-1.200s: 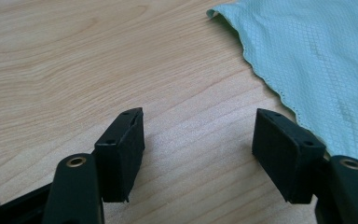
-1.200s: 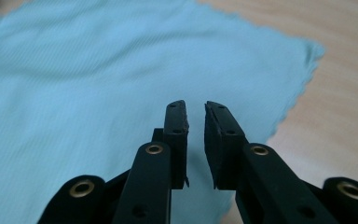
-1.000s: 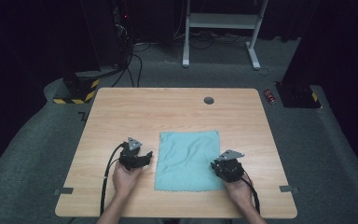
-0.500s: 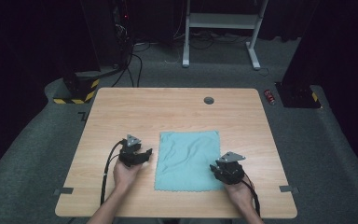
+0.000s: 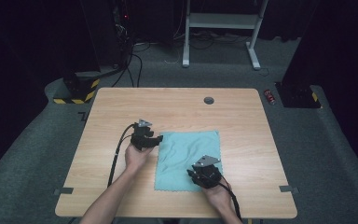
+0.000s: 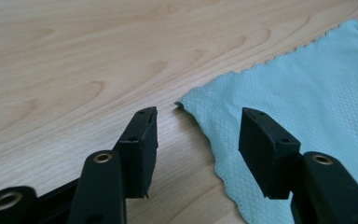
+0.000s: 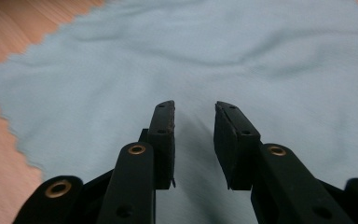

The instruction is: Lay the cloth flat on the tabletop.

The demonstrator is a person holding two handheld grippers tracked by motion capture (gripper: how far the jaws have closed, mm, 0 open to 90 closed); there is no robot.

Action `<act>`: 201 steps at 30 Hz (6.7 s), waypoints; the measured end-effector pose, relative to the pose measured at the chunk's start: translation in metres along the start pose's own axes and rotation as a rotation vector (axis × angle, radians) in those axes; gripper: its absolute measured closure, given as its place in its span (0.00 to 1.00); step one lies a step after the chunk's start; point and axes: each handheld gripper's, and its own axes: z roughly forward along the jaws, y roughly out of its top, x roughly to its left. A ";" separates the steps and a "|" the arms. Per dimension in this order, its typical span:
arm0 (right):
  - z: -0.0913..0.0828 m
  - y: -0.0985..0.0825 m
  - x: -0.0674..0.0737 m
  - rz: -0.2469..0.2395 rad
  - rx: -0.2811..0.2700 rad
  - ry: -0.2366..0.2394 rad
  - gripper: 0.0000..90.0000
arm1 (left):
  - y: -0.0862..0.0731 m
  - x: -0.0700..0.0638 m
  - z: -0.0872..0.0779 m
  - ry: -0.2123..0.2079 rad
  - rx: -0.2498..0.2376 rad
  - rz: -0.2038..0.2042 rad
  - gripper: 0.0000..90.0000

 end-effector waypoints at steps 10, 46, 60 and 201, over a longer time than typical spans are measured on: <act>0.013 0.014 0.043 -0.065 -0.030 0.104 0.77 | 0.016 -0.001 0.019 0.021 0.051 -0.009 0.60; 0.032 0.021 0.106 -0.255 -0.027 0.150 0.96 | 0.028 -0.002 0.033 0.053 0.123 0.041 0.98; 0.023 0.024 0.108 -0.245 -0.047 0.131 1.00 | 0.042 -0.004 0.018 0.020 0.073 0.057 0.99; -0.032 -0.041 -0.008 0.046 -0.043 -0.087 0.71 | 0.047 -0.069 0.066 0.084 0.127 0.245 0.63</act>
